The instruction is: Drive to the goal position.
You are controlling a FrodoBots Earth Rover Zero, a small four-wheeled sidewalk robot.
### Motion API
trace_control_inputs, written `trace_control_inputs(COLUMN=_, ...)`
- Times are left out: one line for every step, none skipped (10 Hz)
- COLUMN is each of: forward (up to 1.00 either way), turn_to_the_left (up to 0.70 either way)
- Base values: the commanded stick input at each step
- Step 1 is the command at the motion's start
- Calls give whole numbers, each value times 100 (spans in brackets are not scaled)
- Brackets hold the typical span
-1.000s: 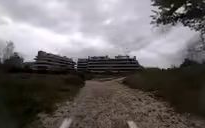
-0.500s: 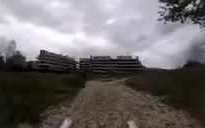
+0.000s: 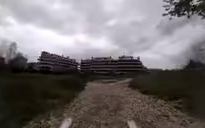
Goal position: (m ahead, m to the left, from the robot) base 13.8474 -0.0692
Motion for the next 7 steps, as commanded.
trace_control_inputs(forward=70, turn_to_the_left=0)
trace_control_inputs(forward=70, turn_to_the_left=0)
trace_control_inputs(forward=70, turn_to_the_left=0)
trace_control_inputs(forward=70, turn_to_the_left=0)
trace_control_inputs(forward=70, turn_to_the_left=0)
trace_control_inputs(forward=70, turn_to_the_left=0)
trace_control_inputs(forward=70, turn_to_the_left=0)
